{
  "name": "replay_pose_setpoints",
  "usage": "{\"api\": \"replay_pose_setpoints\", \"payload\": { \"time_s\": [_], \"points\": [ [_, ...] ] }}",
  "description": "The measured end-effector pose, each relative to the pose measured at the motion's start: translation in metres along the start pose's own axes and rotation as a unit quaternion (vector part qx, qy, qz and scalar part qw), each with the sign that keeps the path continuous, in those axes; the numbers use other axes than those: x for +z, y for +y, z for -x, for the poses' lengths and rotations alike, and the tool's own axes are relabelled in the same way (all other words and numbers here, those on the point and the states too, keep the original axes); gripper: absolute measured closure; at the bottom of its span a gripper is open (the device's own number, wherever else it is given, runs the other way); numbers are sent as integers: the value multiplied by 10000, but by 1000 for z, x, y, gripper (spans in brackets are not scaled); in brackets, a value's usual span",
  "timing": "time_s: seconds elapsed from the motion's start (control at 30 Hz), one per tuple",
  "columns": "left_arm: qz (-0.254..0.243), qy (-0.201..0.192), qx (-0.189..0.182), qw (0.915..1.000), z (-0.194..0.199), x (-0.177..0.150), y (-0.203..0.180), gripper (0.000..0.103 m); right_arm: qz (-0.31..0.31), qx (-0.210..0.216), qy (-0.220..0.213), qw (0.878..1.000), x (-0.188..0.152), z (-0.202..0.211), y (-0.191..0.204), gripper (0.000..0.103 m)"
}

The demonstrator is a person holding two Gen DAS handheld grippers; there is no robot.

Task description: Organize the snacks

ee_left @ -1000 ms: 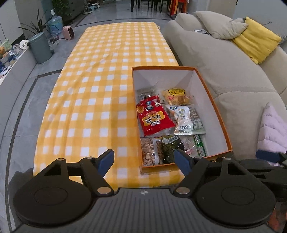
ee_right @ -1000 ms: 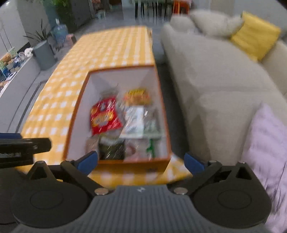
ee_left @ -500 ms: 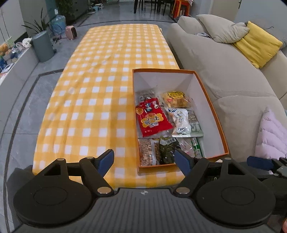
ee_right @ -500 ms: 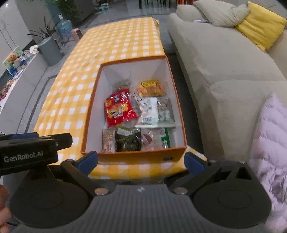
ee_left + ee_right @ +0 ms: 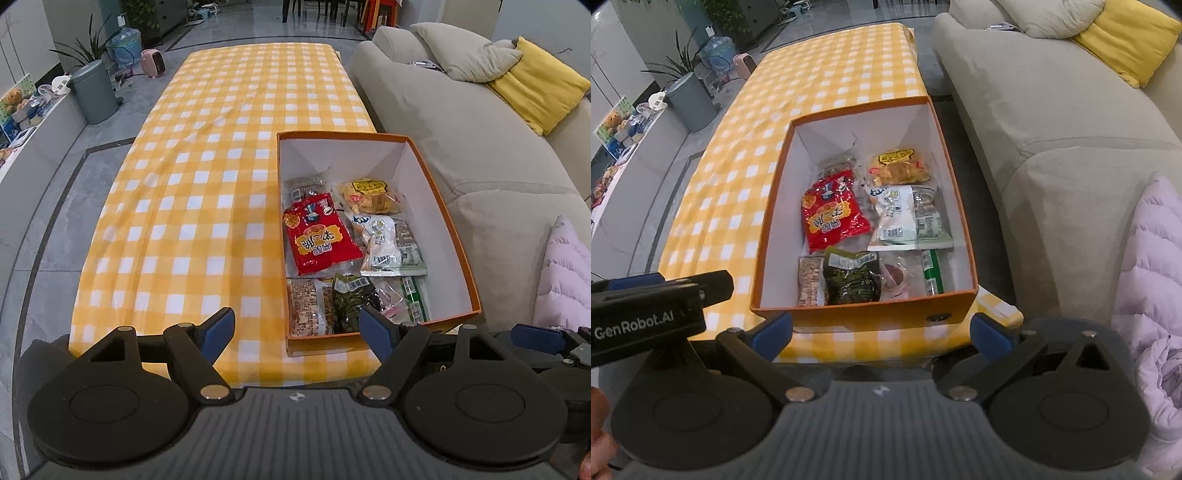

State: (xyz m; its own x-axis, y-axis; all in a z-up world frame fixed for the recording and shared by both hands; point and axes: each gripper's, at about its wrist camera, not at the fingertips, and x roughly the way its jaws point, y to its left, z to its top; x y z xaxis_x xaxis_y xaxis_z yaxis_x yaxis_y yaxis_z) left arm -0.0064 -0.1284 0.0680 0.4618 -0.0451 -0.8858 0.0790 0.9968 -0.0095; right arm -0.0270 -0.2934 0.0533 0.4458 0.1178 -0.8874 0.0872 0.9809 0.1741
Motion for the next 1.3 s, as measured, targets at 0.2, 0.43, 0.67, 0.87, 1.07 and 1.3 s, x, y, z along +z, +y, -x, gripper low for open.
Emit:
{"api": "replay_pose_setpoints", "payload": {
  "time_s": [0.2,0.43,0.67,0.87,1.07,1.3],
  "points": [
    [18,-22,68,10000,-2,-3,-1,14,39,-48,25,10000,-1,-4,0,3],
    [73,18,-44,10000,-7,-4,1,14,42,-52,77,9999,-2,-8,2,4],
    [170,9,-63,9998,-7,-6,2,14,-47,84,116,9999,-3,-12,0,4],
    [204,55,-77,9997,-8,-7,4,14,-41,59,139,9999,-4,-14,1,4],
    [167,45,-83,9998,-9,-7,4,14,-22,42,143,9999,-4,-14,1,4],
    [160,43,-126,9998,-9,-7,4,14,33,10,117,9999,-4,-13,1,4]
  ]
}}
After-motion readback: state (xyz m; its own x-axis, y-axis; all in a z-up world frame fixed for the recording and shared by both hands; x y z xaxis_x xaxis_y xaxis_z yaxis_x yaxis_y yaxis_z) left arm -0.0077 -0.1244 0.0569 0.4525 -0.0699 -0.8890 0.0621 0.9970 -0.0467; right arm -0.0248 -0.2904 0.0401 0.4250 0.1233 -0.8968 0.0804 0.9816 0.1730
